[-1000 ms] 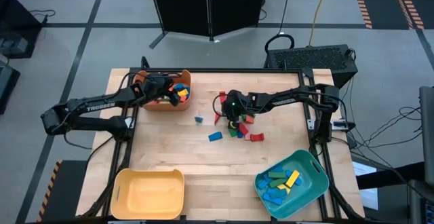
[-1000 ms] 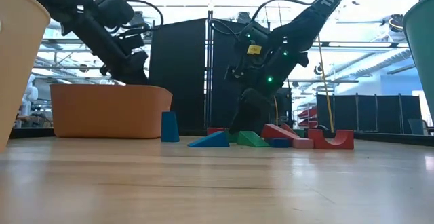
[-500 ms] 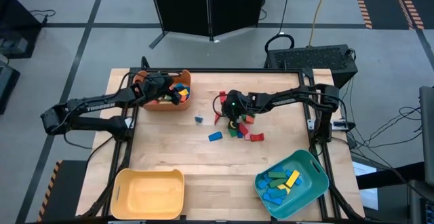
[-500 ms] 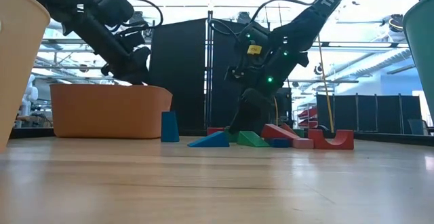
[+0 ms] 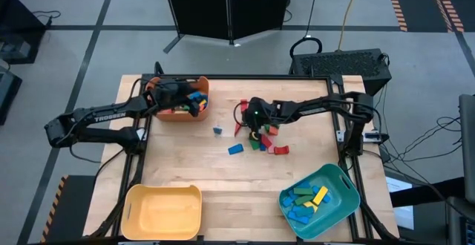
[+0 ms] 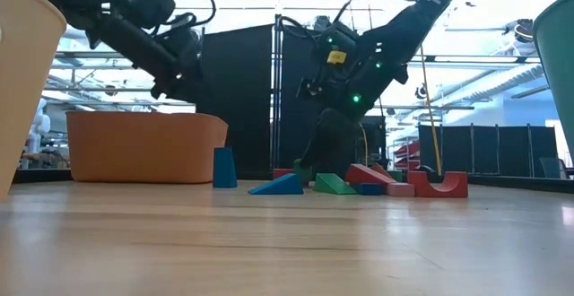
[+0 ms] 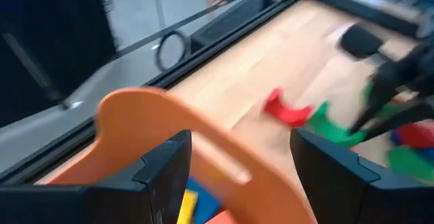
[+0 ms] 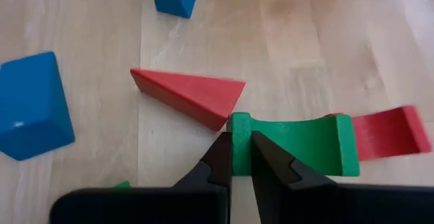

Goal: Sort blocks by size
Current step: Put the green arch block into the orange bin

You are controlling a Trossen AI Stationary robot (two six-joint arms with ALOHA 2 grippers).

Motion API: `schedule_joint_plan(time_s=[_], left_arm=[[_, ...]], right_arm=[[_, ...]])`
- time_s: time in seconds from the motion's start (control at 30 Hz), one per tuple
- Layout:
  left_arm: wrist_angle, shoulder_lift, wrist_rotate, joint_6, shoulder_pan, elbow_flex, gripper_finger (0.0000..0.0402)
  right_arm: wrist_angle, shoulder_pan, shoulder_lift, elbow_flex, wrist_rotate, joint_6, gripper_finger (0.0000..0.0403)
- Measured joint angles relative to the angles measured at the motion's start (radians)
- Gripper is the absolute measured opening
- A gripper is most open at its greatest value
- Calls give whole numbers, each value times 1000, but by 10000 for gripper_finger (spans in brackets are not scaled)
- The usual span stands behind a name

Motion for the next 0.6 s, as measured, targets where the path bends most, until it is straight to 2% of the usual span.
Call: schedule_joint_plan(time_s=[0.07, 0.2, 0.43, 0.6], left_arm=[[27, 0, 39, -24, -1, 0, 251], [73, 0, 95, -60, -14, 0, 251], [118, 0, 123, -62, -58, 0, 251], [121, 0, 124, -51, -95, 0, 251]], right_arm=[[-2, 4, -12, 0, 11, -7, 21], [27, 36, -34, 0, 104, -85, 21], [207, 105, -39, 0, 193, -290, 21], [264, 149, -39, 1, 240, -452, 21]])
